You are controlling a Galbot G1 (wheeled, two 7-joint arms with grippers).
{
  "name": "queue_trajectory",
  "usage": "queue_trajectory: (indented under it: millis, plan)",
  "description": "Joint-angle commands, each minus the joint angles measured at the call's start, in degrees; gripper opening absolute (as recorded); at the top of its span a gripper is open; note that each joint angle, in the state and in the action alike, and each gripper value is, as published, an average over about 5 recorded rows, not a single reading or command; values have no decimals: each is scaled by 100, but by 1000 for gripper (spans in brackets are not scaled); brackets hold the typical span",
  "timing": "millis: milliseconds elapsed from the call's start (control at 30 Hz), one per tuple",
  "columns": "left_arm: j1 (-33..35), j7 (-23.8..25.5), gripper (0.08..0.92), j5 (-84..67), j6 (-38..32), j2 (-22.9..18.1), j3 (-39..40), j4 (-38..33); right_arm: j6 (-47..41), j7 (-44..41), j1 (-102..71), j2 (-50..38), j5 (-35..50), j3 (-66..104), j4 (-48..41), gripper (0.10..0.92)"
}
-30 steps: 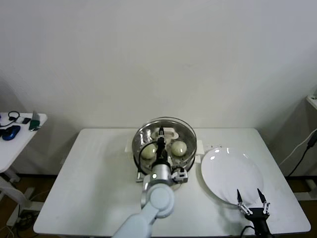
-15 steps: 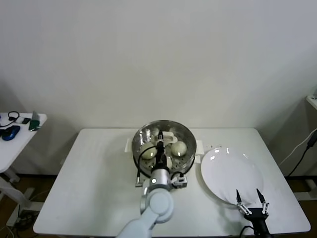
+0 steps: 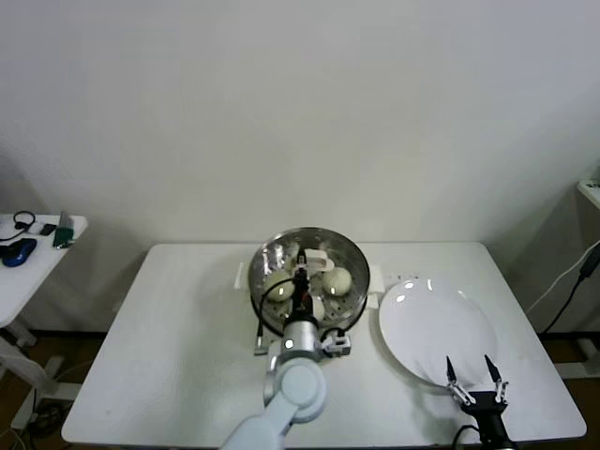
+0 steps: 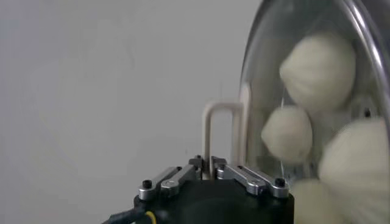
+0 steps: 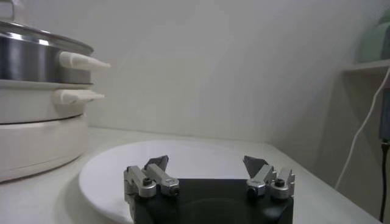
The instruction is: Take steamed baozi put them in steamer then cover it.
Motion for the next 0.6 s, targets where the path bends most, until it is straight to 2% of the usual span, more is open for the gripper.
queue_trajectory:
  millis: [33, 267, 433, 600]
  plan:
    - [-47, 25, 212, -342, 95, 103, 156, -260, -21, -15, 10, 9, -21, -15, 6, 823]
    - [-104, 105, 411, -998, 233, 358, 394, -1008, -146, -75, 56, 22, -32, -45, 18, 823]
    - [210, 153, 558, -1379, 265, 814, 340, -1705, -548, -68, 61, -34, 37, -80, 86, 823]
    - [917, -404, 697, -2094, -193, 1182, -233, -2291, -819, 262, -3, -98, 171, -157, 283, 823]
